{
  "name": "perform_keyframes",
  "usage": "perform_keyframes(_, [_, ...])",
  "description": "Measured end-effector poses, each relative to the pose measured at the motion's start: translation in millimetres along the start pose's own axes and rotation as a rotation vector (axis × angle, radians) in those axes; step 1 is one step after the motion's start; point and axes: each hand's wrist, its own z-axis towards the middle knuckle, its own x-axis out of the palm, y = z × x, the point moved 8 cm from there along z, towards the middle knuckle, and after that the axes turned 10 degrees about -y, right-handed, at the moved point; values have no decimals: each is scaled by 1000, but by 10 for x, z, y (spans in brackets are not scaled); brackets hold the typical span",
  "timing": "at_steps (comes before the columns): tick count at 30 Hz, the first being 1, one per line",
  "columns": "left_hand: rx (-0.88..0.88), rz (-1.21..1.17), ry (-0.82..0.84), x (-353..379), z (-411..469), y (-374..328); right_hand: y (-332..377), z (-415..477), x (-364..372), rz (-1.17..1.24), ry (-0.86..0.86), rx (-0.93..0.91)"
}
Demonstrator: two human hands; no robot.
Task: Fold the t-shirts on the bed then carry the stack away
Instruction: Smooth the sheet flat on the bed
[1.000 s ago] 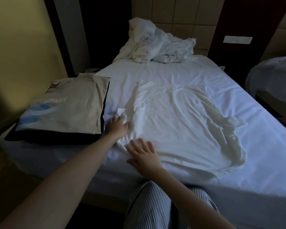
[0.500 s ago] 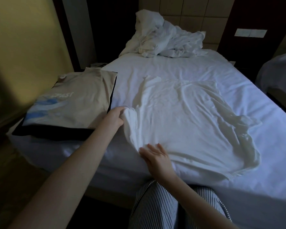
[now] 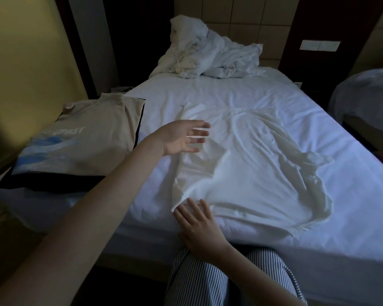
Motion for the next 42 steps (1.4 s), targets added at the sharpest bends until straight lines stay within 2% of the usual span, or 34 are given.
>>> perform_keyframes(3, [263, 294, -229, -65, 108, 129, 49, -62, 31, -35, -71, -8])
perform_keyframes(4, [331, 445, -243, -27, 118, 255, 71, -82, 38, -36, -103, -9])
perform_keyframes(8, [461, 1258, -30, 219, 191, 1166, 108, -135, 51, -36, -155, -19])
perform_keyframes(10, [444, 1424, -27, 244, 221, 1277, 119, -152, 71, -32, -138, -28])
perform_keyframes(13, [334, 1428, 2, 298, 420, 1135, 119, -172, 78, -21, -115, -12])
perform_keyframes(17, [322, 1329, -67, 371, 738, 1021, 78, -160, -10, 46, -83, -26])
perform_keyframes(19, [301, 1141, -148, 308, 818, 967, -44, -111, -172, 195, -126, -27])
perform_keyframes(21, [300, 976, -135, 252, 842, 868, -342, 0, -380, 423, -212, 87])
perform_keyframes(24, [355, 1156, -35, 156, 939, 735, -1018, 196, -566, 508, -347, 433])
perform_keyframes(26, [387, 1347, -15, 118, 990, 633, -1410, 292, -502, 509, -350, 650])
perform_keyframes(28, [430, 1501, 69, 189, 1058, 589, -1682, 396, -363, 497, -277, 767])
perform_keyframes(32, [432, 1715, 240, 269, 1242, 709, -2001, 467, 21, 462, -15, 870])
perform_keyframes(34, [450, 1806, 263, 219, 1401, 732, -2100, 434, 171, 433, 103, 914])
perform_keyframes(36, [458, 1786, 259, 172, 1544, 665, -2175, 391, 185, 488, 81, 949])
perform_keyframes(39, [490, 1729, 229, 144, 1527, 434, -2264, 231, 116, 614, -71, 1037])
perform_keyframes(42, [455, 1495, 129, 62, 1546, 281, -2309, 73, 69, 547, -183, 1123])
